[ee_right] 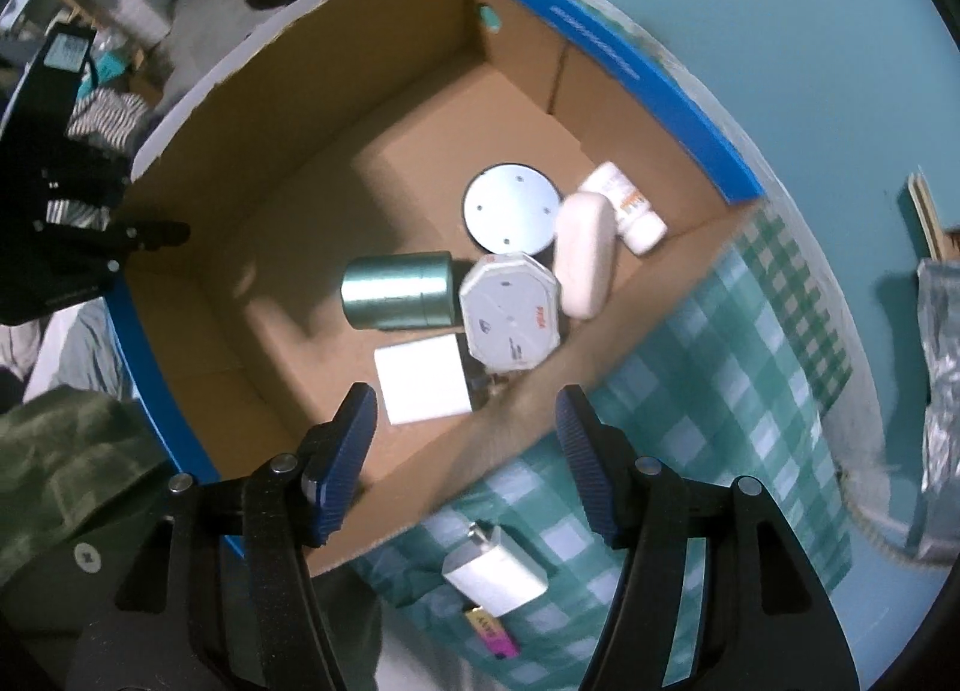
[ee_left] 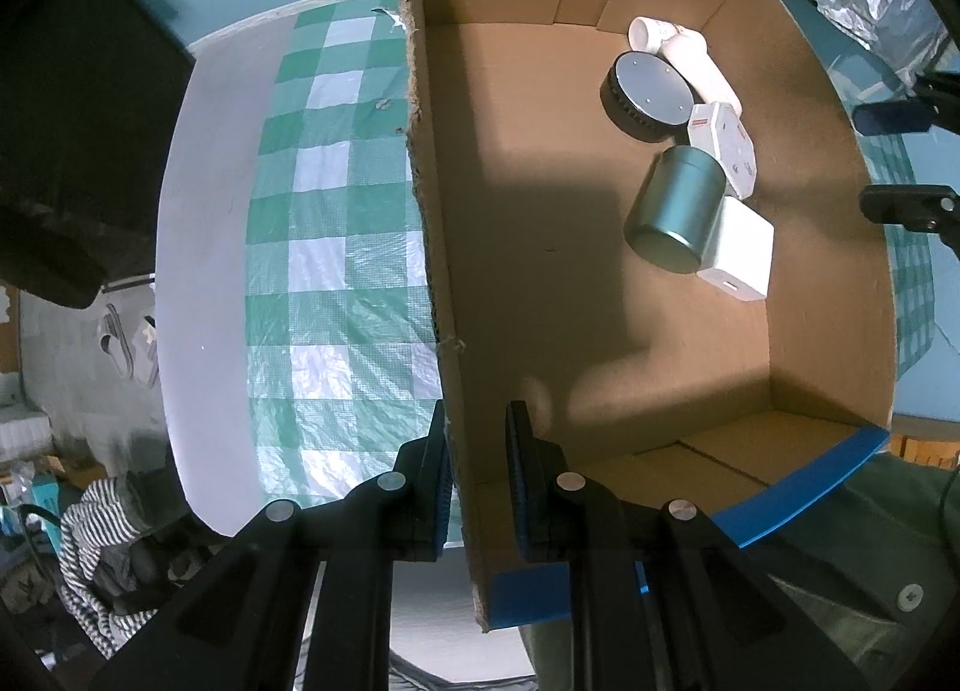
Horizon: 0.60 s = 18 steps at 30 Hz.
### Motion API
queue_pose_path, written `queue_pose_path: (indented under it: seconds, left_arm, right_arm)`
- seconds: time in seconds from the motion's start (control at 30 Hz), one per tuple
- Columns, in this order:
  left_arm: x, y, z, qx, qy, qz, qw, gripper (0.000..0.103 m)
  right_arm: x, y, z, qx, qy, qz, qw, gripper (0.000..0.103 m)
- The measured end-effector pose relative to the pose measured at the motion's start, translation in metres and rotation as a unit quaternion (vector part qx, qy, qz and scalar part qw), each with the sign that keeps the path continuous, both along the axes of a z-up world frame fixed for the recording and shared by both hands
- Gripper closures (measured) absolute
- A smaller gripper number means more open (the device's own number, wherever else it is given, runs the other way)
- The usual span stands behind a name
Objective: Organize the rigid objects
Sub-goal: 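Move the right gripper back to the second white charger and grasp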
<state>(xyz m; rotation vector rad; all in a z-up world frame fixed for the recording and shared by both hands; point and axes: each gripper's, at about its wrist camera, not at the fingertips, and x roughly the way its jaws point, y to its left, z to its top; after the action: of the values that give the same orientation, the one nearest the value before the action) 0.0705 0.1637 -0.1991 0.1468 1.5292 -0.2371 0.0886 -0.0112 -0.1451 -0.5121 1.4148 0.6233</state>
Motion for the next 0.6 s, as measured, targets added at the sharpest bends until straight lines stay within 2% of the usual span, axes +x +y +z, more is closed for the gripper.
queue_pose_path:
  seconds: [0.47, 0.6]
  left_arm:
    - [0.003, 0.005, 0.0, -0.001, 0.005, -0.006, 1.0, 0.087]
    - [0.003, 0.006, 0.0, 0.0, 0.006, -0.009, 0.9999, 0.087]
  right_arm:
    - [-0.008, -0.056, 0.006, 0.016, 0.014, -0.115, 0.993, 0.038]
    - [-0.011, -0.07, 0.004, 0.019, 0.018, -0.148, 0.989, 0.033]
